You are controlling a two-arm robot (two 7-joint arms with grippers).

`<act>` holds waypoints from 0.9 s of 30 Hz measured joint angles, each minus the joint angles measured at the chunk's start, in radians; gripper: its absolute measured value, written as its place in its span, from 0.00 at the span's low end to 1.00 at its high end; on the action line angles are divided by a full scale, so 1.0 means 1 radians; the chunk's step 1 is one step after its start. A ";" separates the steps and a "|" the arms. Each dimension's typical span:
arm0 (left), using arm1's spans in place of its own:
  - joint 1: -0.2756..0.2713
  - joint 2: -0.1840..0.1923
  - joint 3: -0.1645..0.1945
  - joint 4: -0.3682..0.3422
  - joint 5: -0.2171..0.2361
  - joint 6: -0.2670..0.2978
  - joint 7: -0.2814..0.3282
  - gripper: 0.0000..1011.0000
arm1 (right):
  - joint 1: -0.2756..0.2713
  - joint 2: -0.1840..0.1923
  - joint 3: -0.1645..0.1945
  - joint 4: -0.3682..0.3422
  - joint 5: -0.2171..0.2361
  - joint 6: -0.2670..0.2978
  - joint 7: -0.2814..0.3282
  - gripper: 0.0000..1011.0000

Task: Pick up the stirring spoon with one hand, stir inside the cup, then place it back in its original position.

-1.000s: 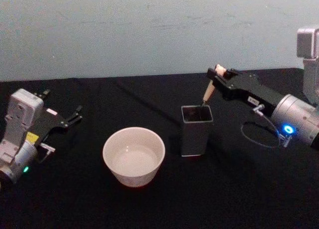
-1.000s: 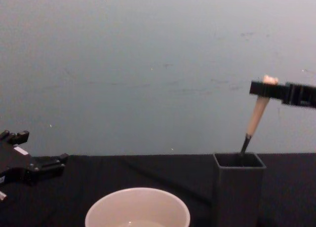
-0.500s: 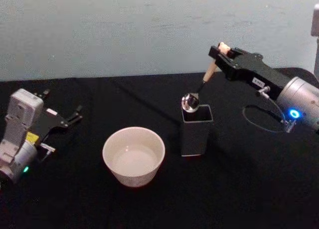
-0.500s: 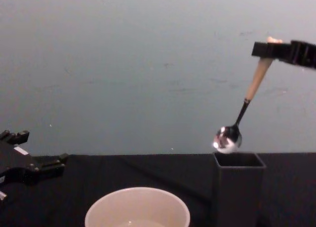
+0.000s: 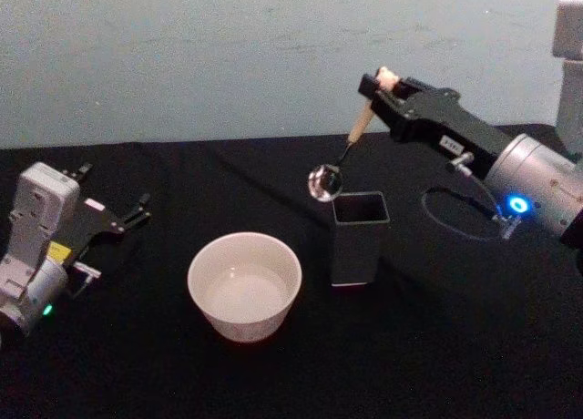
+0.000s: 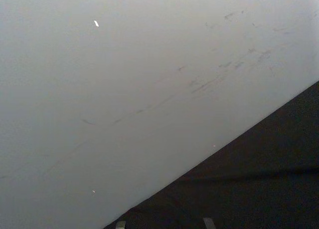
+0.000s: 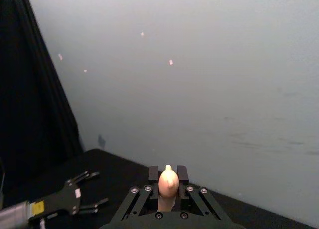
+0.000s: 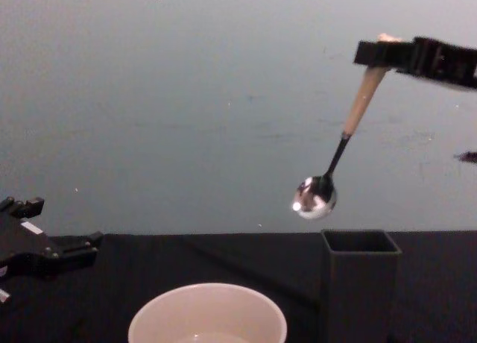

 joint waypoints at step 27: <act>0.000 0.000 0.000 0.000 0.000 0.000 0.000 0.99 | 0.016 -0.003 -0.181 0.079 -0.080 -0.059 0.091 0.21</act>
